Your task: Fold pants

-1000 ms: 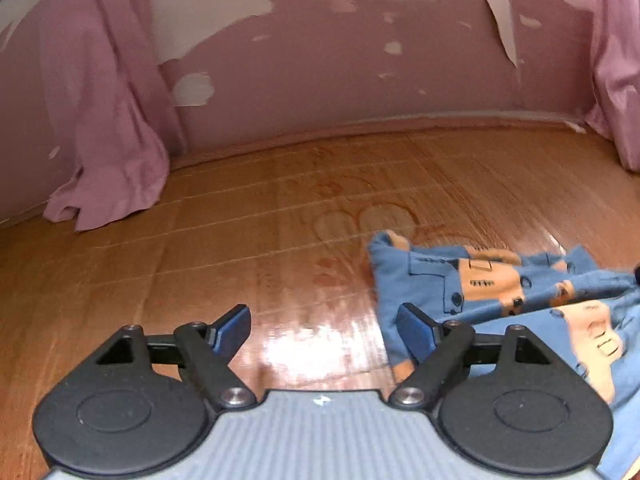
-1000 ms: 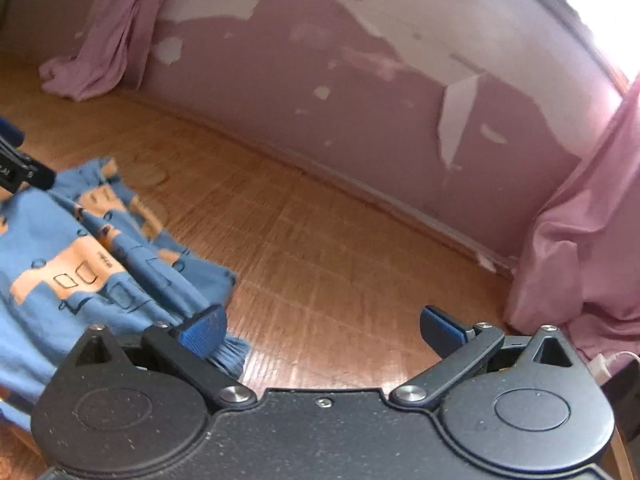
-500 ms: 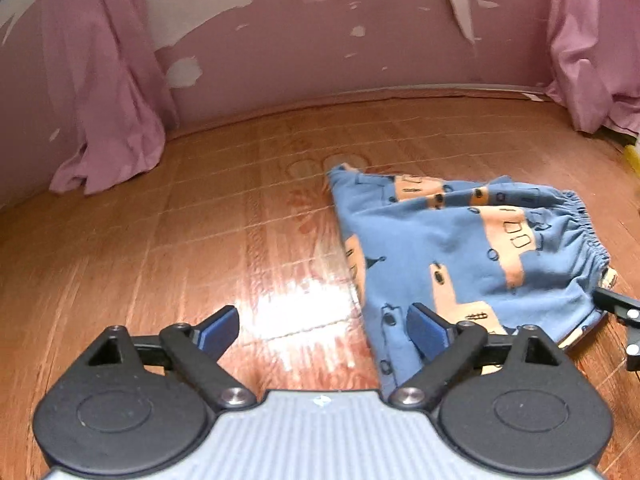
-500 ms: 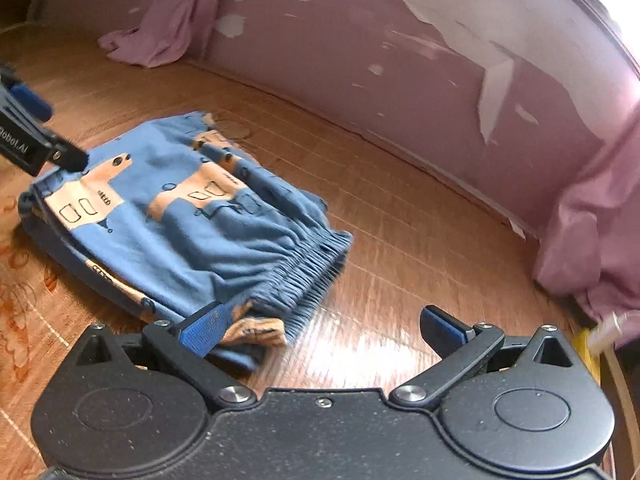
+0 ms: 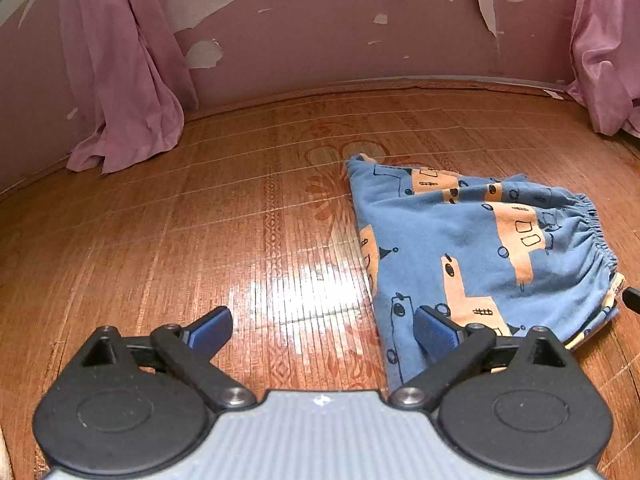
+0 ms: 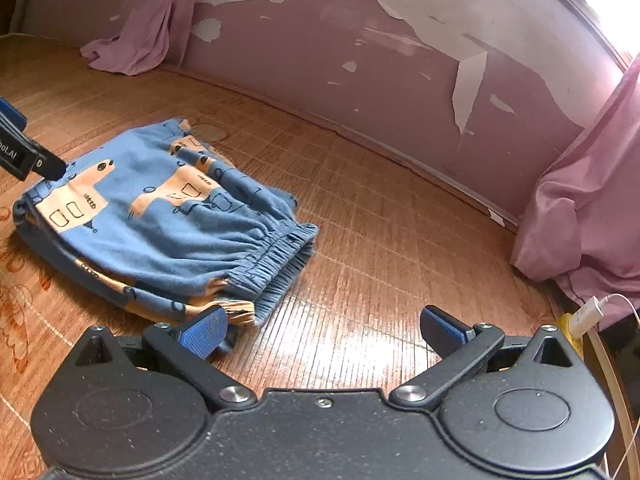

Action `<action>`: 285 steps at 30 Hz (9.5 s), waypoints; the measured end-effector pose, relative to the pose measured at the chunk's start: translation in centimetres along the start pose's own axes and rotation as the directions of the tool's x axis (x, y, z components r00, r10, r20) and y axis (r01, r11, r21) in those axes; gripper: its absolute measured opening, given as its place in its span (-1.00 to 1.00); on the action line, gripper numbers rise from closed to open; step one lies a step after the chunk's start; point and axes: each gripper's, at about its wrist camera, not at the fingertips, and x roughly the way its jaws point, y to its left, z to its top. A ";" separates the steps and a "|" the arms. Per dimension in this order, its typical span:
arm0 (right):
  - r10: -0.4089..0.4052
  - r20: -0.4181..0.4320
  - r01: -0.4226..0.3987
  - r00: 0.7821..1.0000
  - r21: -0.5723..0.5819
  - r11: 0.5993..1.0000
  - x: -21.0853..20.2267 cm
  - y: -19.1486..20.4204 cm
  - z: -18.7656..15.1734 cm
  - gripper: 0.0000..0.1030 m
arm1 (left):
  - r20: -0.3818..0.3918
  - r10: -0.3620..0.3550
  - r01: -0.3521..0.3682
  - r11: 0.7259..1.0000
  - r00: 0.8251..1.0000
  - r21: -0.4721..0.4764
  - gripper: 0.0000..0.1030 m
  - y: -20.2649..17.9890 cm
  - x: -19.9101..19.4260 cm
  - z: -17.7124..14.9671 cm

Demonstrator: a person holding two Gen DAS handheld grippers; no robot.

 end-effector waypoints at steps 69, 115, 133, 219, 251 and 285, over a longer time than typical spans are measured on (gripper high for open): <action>0.649 0.110 -0.643 0.753 0.331 0.690 15.8 -8.2 6.1 0.98 | -0.102 -0.313 0.302 0.947 0.944 -0.114 0.99 -0.3 2.0 0.3; 0.580 0.179 -0.586 0.795 0.474 0.657 14.3 -7.1 4.4 -0.75 | -0.083 -0.360 0.322 0.900 0.929 -0.293 -0.11 1.0 1.4 0.0; 0.364 0.235 -0.433 0.901 0.481 0.762 6.5 -4.5 3.3 -0.88 | -0.057 -0.363 0.340 0.908 0.930 -0.245 -0.57 0.9 -0.5 -1.2; 0.087 0.299 -0.213 0.950 0.419 0.883 -4.3 -1.8 4.3 0.99 | 0.289 0.000 0.038 0.991 0.957 -0.125 0.99 -1.5 -6.6 0.3; 0.100 0.264 -0.209 0.959 0.427 0.880 -3.2 -1.7 3.7 0.99 | 0.238 0.002 0.041 0.984 0.971 -0.175 0.99 -0.4 -6.0 -0.7; 0.099 0.248 -0.202 0.964 0.431 0.879 -2.7 -1.8 3.6 0.99 | 0.227 0.007 0.033 0.985 0.974 -0.171 0.99 -0.5 -6.1 -0.9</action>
